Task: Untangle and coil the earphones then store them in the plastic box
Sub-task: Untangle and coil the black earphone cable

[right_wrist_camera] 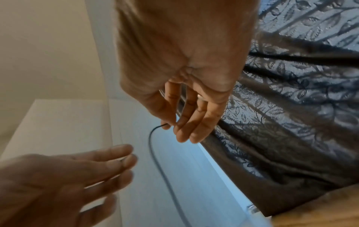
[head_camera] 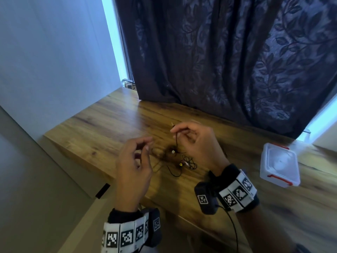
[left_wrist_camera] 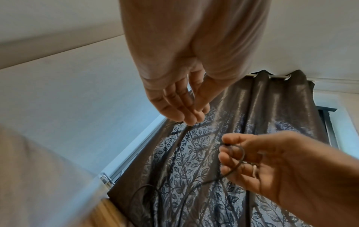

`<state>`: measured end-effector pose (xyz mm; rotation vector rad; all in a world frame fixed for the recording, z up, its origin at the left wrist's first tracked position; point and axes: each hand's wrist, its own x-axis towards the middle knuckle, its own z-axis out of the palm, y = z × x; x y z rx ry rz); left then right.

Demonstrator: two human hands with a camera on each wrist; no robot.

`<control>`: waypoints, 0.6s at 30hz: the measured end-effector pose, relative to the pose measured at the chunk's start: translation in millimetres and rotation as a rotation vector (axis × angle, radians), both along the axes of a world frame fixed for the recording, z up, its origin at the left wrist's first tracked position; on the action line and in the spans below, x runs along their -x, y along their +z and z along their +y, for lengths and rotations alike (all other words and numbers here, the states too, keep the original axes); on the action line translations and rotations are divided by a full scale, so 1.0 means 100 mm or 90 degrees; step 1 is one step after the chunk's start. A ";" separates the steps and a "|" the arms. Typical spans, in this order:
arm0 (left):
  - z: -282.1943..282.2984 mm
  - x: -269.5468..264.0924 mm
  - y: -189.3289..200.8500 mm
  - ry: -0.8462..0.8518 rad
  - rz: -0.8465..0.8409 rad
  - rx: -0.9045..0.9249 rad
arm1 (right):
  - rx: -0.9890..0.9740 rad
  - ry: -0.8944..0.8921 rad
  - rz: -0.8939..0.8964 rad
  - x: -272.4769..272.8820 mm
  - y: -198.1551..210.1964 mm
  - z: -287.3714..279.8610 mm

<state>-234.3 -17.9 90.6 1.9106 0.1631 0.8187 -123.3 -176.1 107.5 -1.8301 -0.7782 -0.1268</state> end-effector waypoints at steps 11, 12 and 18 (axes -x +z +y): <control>0.06 0.15 0.04 -0.046 0.059 -0.062 | 0.116 0.148 -0.080 0.26 0.12 0.12; 0.07 0.16 0.05 -0.054 0.073 -0.054 | 0.136 0.157 -0.093 0.26 0.13 0.13; 0.11 0.18 0.02 -0.012 0.067 0.051 | 0.143 0.124 -0.069 0.24 0.18 0.15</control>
